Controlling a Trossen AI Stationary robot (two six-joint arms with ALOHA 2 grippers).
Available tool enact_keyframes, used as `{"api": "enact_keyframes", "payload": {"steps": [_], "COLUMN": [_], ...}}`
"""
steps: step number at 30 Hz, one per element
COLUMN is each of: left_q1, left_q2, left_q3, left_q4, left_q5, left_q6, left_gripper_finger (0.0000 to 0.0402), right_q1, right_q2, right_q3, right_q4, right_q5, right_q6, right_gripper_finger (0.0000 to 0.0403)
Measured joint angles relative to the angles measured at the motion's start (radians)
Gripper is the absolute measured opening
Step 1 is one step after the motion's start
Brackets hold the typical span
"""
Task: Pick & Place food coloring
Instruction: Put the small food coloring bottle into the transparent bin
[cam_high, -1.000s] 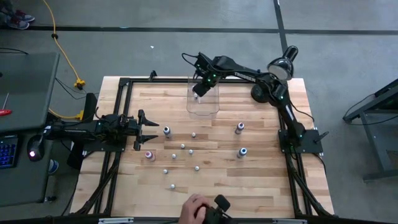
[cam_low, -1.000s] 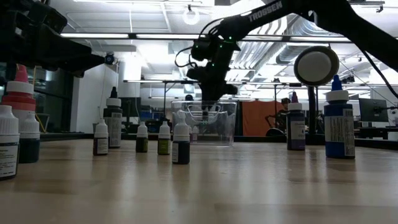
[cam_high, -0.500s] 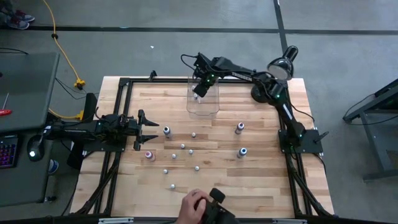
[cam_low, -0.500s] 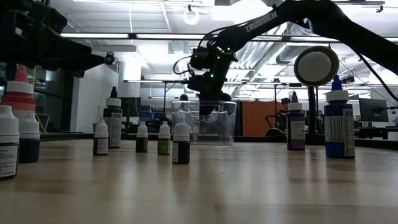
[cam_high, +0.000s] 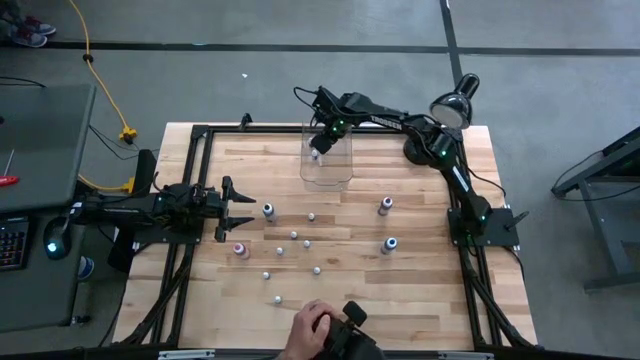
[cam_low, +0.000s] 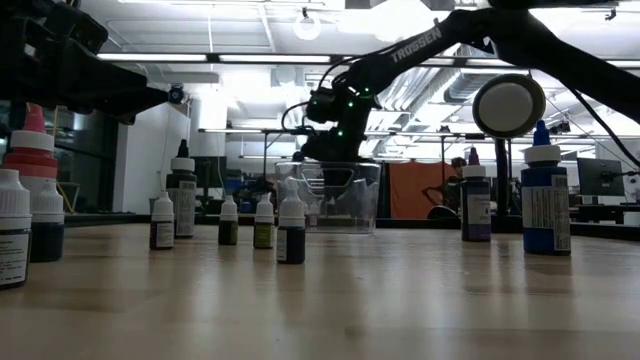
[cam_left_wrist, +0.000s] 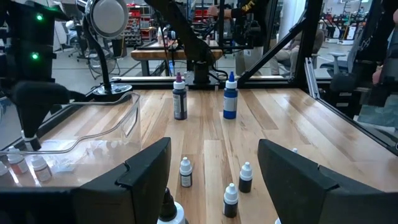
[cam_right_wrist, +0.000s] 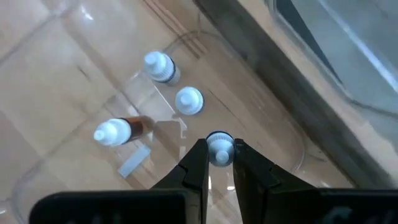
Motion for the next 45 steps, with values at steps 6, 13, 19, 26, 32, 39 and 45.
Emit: {"api": "enact_keyframes", "payload": {"steps": [6,13,19,26,32,39,45], "left_q1": [0.0,0.0,0.0,0.0,0.0,0.0,0.0], "left_q2": [0.0,0.0,0.0,0.0,0.0,0.0,0.0], "left_q3": [0.0,0.0,0.0,0.0,0.0,0.0,0.0], "left_q4": [0.0,0.0,0.0,0.0,0.0,0.0,0.0], "left_q5": [0.0,0.0,0.0,0.0,0.0,0.0,0.0], "left_q6": [0.0,0.0,0.0,0.0,0.0,0.0,0.0], "left_gripper_finger": [0.0239,0.0239,0.0239,0.0239,0.0239,0.0239,0.0239], "right_q1": [0.0,0.001,0.001,0.003,0.003,0.004,0.007], "right_q2": [0.021,0.022,0.029,0.036,0.036,0.036,0.033], "right_q3": [0.0,0.0,0.0,0.0,0.0,0.0,0.0], "right_q4": [0.011,0.014,0.019,0.025,0.031,0.04,0.057], "right_q5": [-0.006,0.012,0.006,-0.001,-0.003,0.0,0.002], "right_q6": [0.027,0.024,0.025,0.026,0.026,0.027,0.019], "right_gripper_finger": [0.0044,0.0044,0.0044,0.0044,0.0071,0.0117,0.0138]}}
